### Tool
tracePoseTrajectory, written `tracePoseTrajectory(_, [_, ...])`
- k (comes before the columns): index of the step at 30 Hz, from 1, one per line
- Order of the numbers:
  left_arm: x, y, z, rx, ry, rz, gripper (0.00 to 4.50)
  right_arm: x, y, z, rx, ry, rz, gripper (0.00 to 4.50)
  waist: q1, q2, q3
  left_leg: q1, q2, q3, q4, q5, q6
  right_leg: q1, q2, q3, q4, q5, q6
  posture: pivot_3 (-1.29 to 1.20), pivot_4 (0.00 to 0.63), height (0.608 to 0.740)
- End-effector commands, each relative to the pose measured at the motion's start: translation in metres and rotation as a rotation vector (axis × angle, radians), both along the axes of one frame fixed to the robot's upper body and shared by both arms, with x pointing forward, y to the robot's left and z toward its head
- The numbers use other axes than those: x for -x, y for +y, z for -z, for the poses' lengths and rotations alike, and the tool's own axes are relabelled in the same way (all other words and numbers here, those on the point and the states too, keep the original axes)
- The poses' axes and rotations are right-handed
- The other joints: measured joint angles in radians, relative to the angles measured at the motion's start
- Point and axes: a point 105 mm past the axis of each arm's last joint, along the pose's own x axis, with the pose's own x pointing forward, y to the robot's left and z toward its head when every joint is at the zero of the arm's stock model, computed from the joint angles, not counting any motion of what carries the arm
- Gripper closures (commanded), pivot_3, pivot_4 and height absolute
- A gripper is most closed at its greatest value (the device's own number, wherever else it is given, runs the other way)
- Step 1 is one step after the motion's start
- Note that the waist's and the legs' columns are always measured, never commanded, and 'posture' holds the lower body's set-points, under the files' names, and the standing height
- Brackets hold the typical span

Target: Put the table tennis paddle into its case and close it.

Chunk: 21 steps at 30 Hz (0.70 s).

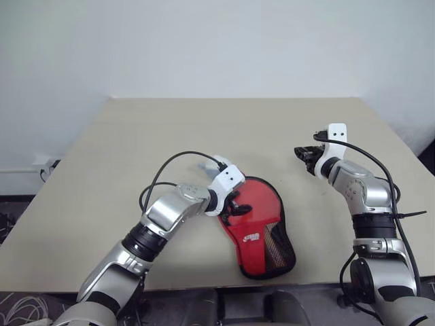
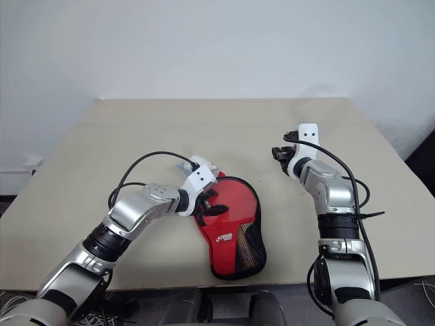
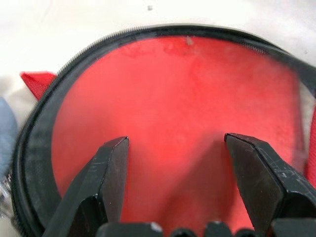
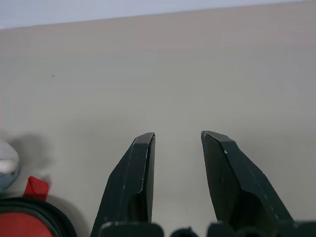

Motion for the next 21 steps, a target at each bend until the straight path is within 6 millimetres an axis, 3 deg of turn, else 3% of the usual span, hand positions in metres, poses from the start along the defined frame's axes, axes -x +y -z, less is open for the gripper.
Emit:
tracePoseTrajectory(1, [-0.002,-0.003,-0.001,0.01,-0.012,0.014,1.22,-0.005,-0.001,-0.024,0.009,-0.083,0.007,2.89,0.0,0.0,0.0,0.0,0.0,0.0,0.0,0.0,0.0,0.0,0.0,0.0,0.0,0.0,0.0,0.0,0.0,0.688])
tracePoseTrajectory(4, [0.0,-0.001,0.004,0.011,0.004,0.02,1.81,-0.005,-0.001,-0.024,0.008,-0.084,0.006,2.89,-0.001,0.0,0.0,0.0,0.0,0.001,0.0,0.0,0.001,0.0,0.0,0.0,0.0,0.0,0.0,0.0,0.0,0.688])
tracePoseTrajectory(10, [0.001,-0.001,0.021,-0.04,0.046,0.025,3.86,-0.005,0.001,-0.025,0.003,-0.083,-0.003,2.89,0.0,0.001,-0.001,0.0,0.0,0.0,0.0,0.001,0.001,0.001,0.0,0.0,0.0,0.0,0.0,0.0,0.0,0.688])
tracePoseTrajectory(16, [0.008,0.003,0.041,-0.102,0.102,0.046,3.86,-0.005,0.026,-0.036,-0.096,-0.044,-0.139,2.89,-0.001,0.003,-0.002,0.001,0.0,0.0,0.001,0.001,0.002,0.002,0.0,0.0,0.0,0.0,0.0,0.0,0.0,0.688])
tracePoseTrajectory(21, [0.014,0.005,0.056,-0.138,0.104,0.076,3.86,-0.019,0.043,-0.05,-0.082,-0.034,-0.214,2.89,-0.001,0.008,-0.008,0.003,0.001,0.0,0.001,0.001,0.002,0.002,0.0,0.0,0.0,0.0,0.0,0.0,0.0,0.688])
